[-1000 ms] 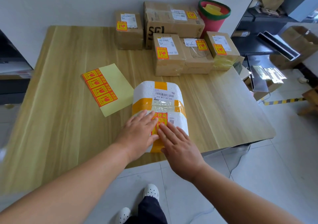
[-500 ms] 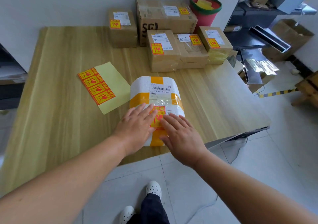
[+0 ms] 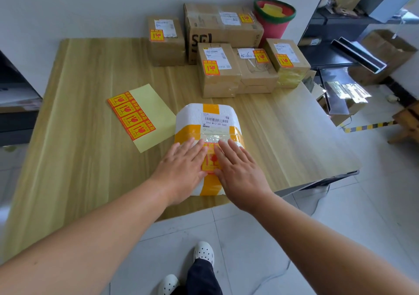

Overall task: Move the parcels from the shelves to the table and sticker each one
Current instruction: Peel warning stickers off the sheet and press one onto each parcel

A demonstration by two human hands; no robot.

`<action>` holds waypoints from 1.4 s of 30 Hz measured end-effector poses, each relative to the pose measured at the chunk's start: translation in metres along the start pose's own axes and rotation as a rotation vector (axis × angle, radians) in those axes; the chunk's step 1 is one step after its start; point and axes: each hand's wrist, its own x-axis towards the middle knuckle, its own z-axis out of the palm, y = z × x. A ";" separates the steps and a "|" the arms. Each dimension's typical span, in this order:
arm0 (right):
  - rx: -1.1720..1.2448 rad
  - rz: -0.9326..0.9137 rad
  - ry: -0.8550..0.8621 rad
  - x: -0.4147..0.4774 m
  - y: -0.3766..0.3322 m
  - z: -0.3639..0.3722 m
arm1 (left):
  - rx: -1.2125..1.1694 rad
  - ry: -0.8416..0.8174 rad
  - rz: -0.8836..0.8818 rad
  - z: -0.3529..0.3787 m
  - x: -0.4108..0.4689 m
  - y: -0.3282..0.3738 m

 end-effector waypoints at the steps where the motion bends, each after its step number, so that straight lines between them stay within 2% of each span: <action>1: 0.000 0.009 -0.009 -0.005 0.001 0.004 | -0.007 -0.017 -0.007 0.002 -0.003 -0.001; 6: 0.043 0.057 -0.055 -0.012 0.001 0.011 | -0.122 0.020 -0.053 0.007 -0.004 0.002; 11: 0.228 0.279 -0.149 -0.021 -0.004 0.004 | -0.441 -0.027 -0.245 0.015 -0.009 0.001; 15: 0.465 0.520 -0.079 -0.016 -0.006 0.003 | -0.762 -0.028 -0.428 0.016 -0.005 0.003; 18: 0.586 0.618 -0.086 -0.013 -0.011 0.003 | -0.839 -0.067 -0.448 0.017 -0.006 0.001; 24: 0.589 0.529 -0.030 0.006 -0.028 -0.026 | -0.888 0.079 -0.437 -0.012 -0.019 -0.011; 33: 0.570 0.318 0.045 0.081 -0.050 -0.064 | -0.887 0.309 -0.516 -0.058 -0.016 -0.076; 42: 0.609 0.242 -0.021 0.185 -0.031 -0.067 | -0.892 0.328 -0.638 -0.081 0.053 -0.129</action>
